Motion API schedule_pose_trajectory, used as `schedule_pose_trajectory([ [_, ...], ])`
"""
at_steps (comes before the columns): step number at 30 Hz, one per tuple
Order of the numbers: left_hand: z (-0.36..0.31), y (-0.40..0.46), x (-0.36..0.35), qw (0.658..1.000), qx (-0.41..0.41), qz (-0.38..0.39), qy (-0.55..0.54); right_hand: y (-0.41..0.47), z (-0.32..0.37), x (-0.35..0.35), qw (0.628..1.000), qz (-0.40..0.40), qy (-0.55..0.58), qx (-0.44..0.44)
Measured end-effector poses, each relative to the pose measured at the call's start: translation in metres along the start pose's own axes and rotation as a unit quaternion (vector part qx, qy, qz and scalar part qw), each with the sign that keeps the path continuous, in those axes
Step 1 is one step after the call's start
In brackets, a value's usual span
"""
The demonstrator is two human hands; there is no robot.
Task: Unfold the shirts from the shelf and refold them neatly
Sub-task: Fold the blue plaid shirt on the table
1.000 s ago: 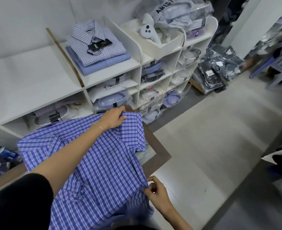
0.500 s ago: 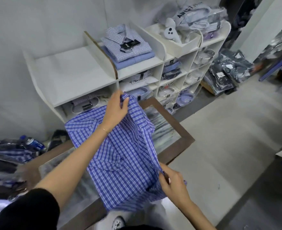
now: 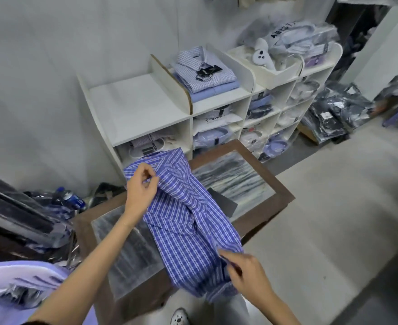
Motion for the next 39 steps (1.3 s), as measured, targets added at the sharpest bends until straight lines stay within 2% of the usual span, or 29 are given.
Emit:
schedule_pose_trajectory([
  [2, 0.022, -0.009, 0.014, 0.998, 0.029, 0.000, 0.061, -0.002, -0.003, -0.029, 0.985, 0.159, -0.067, -0.012],
  [4, 0.036, -0.007, 0.026, 0.993, 0.045, -0.006, 0.109, -0.003, 0.002, -0.034, 0.977, 0.196, -0.083, -0.006],
  [7, 0.042, 0.016, 0.029, 0.989, 0.054, -0.014, 0.137, 0.006, 0.004, -0.023, 0.987, 0.157, -0.031, -0.029],
  [12, 0.055, 0.070, -0.020, 0.983, 0.078, 0.084, 0.140, 0.026, -0.017, -0.001, 0.990, 0.058, -0.033, -0.128],
  [17, 0.075, 0.104, -0.073, 0.966, 0.147, 0.165, 0.137, 0.046, -0.047, 0.020, 0.960, -0.023, 0.114, -0.255],
  [21, 0.097, 0.116, -0.097, 0.958, 0.181, 0.181, 0.132, 0.066, -0.048, 0.016, 0.954, 0.012, 0.144, -0.261],
  [25, 0.102, 0.125, -0.104, 0.962, 0.193, 0.167, 0.100, 0.084, -0.045, 0.014, 0.957, 0.061, 0.124, -0.256],
  [29, 0.098, 0.134, -0.095, 0.966, 0.132, 0.164, 0.147, 0.092, -0.051, 0.015, 0.955, 0.091, 0.105, -0.260],
  [32, 0.118, 0.138, -0.079, 0.923, 0.129, 0.220, 0.290, 0.096, -0.054, 0.013, 0.957, 0.111, 0.082, -0.257],
  [34, 0.130, 0.134, -0.078, 0.905, 0.163, 0.277, 0.278, 0.099, -0.053, 0.011, 0.958, 0.125, 0.064, -0.251],
  [39, 0.119, 0.144, -0.079, 0.929, 0.138, 0.239, 0.246, 0.106, -0.050, 0.009, 0.962, 0.137, 0.036, -0.235],
])
Point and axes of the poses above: each hand's wrist, its own y-axis towards the middle knuckle, its own x-axis out of the back of the hand, z = x × y, the point moved 8 cm from there along y, towards the middle knuckle, and after that the axes turned 12 degrees about -x, right-handed, at the moved point
